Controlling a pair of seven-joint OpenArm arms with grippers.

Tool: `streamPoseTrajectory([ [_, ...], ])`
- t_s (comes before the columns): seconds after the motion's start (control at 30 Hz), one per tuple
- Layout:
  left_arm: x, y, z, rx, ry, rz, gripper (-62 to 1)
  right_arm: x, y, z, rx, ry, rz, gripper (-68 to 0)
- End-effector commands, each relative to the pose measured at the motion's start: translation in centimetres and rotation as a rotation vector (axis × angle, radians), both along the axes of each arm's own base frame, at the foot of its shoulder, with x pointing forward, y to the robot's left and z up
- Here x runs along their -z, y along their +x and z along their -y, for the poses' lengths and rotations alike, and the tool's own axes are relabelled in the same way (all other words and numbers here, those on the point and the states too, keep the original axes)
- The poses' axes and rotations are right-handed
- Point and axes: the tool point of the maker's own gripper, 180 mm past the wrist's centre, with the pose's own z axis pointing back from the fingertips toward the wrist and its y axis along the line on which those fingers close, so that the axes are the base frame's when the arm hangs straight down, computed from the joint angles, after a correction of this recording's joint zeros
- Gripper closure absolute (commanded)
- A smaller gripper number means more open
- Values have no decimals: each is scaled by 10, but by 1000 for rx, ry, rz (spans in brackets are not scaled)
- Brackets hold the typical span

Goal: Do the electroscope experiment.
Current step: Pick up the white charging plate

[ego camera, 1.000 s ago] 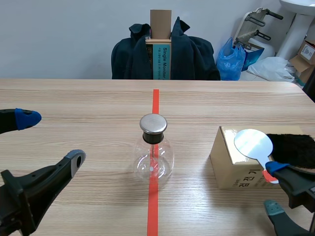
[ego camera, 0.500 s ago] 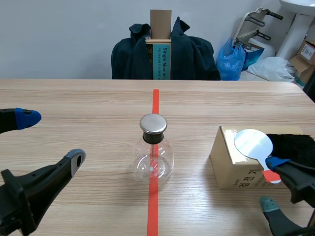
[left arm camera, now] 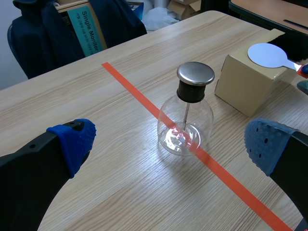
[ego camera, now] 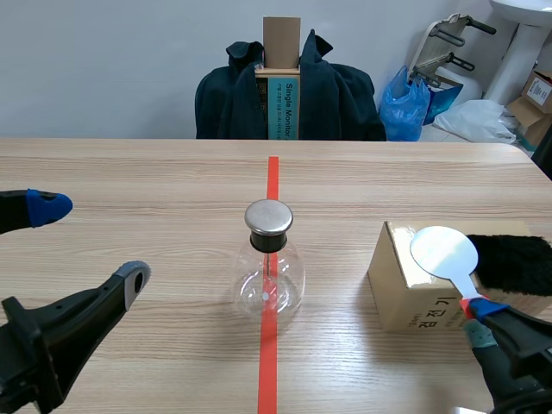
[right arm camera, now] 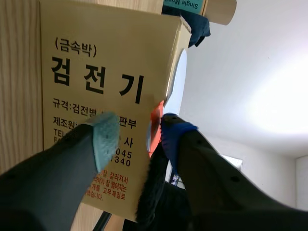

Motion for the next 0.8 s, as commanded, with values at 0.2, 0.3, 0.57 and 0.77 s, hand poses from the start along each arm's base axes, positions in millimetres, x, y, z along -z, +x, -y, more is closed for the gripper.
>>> streamPoseTrajectory([
  [0.2, -7, 0, 5, 13, -22, 19, -623, -23, 13, 5, 5, -1, 103, -8],
  [0.3, -7, 0, 5, 13, -23, 20, -623, -23, 13, 5, 5, -1, 104, -8],
  [0.57, -7, 0, 5, 13, -22, 20, -623, -47, 20, 10, 28, -1, 169, -8],
  [0.77, -5, 0, 4, 13, -14, 11, -623, -107, 23, 9, 48, 33, 303, -8],
])
